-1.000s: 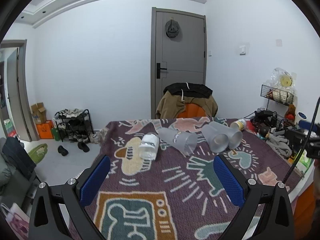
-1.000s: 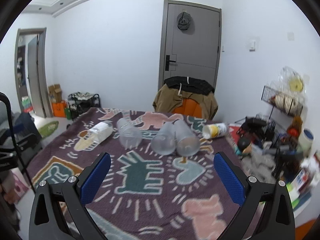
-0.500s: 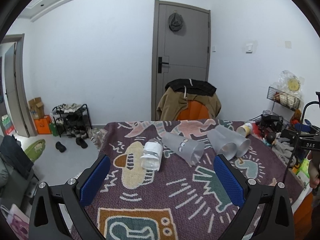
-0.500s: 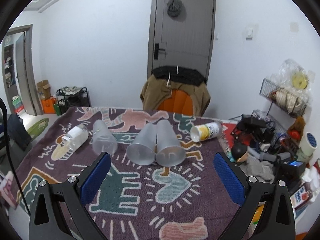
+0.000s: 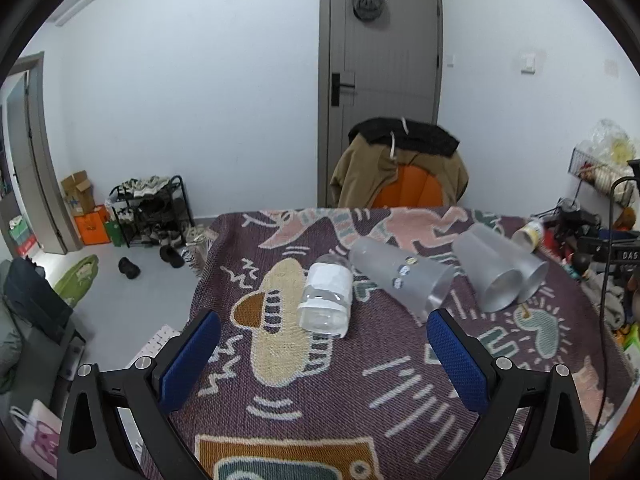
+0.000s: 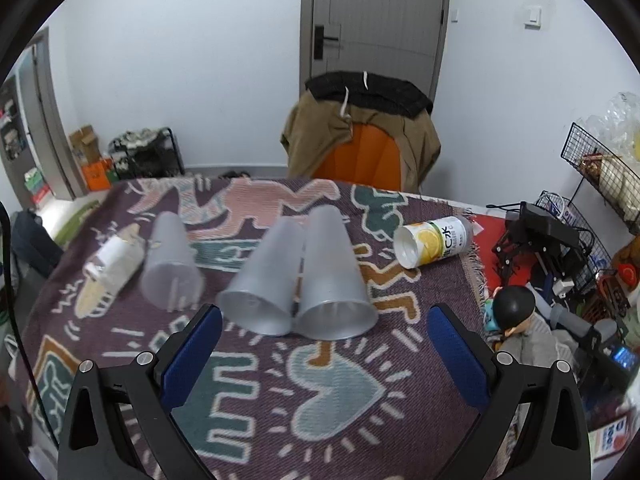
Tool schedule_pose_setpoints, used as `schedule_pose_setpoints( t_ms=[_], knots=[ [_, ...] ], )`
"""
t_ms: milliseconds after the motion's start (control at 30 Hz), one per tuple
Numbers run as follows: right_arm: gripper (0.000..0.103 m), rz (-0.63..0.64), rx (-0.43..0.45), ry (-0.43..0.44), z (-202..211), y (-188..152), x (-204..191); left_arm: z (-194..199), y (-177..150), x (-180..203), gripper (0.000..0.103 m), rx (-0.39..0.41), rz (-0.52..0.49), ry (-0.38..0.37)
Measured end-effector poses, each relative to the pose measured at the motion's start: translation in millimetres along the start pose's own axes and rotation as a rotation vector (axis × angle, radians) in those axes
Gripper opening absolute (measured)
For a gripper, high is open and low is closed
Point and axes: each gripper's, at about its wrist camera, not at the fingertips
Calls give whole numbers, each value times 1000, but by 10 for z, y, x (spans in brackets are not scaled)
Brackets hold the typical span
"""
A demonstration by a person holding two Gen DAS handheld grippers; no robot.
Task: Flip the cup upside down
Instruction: 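Move the right gripper to the frosted cup lying on its side and grasp it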
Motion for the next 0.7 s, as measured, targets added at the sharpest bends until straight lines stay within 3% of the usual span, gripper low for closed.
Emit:
schedule_pose_setpoints(
  t_ms=[100, 200, 333, 400, 700],
  knots=[
    [101, -13, -32, -1, -190, 70, 116, -195, 61, 3, 103, -33, 9, -3],
    [90, -31, -82, 15, -401, 134, 221, -377, 113, 34, 103, -60, -2, -3],
    [88, -37, -149, 10, -712, 207, 303, -587, 152, 62, 103, -89, -6, -14],
    [81, -39, -173, 12, -831, 232, 326, -673, 152, 66, 103, -108, 1, -18],
    [81, -76, -298, 87, -1422, 285, 307, -898, 113, 91, 103, -161, -19, 4]
  ],
)
Point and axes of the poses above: each gripper's, at about its wrist camera, not at the fingertips, and z roughly against the way its jaws point, x to its right, y to its top, and after that the axes turned 2 degrees about x, right-handed
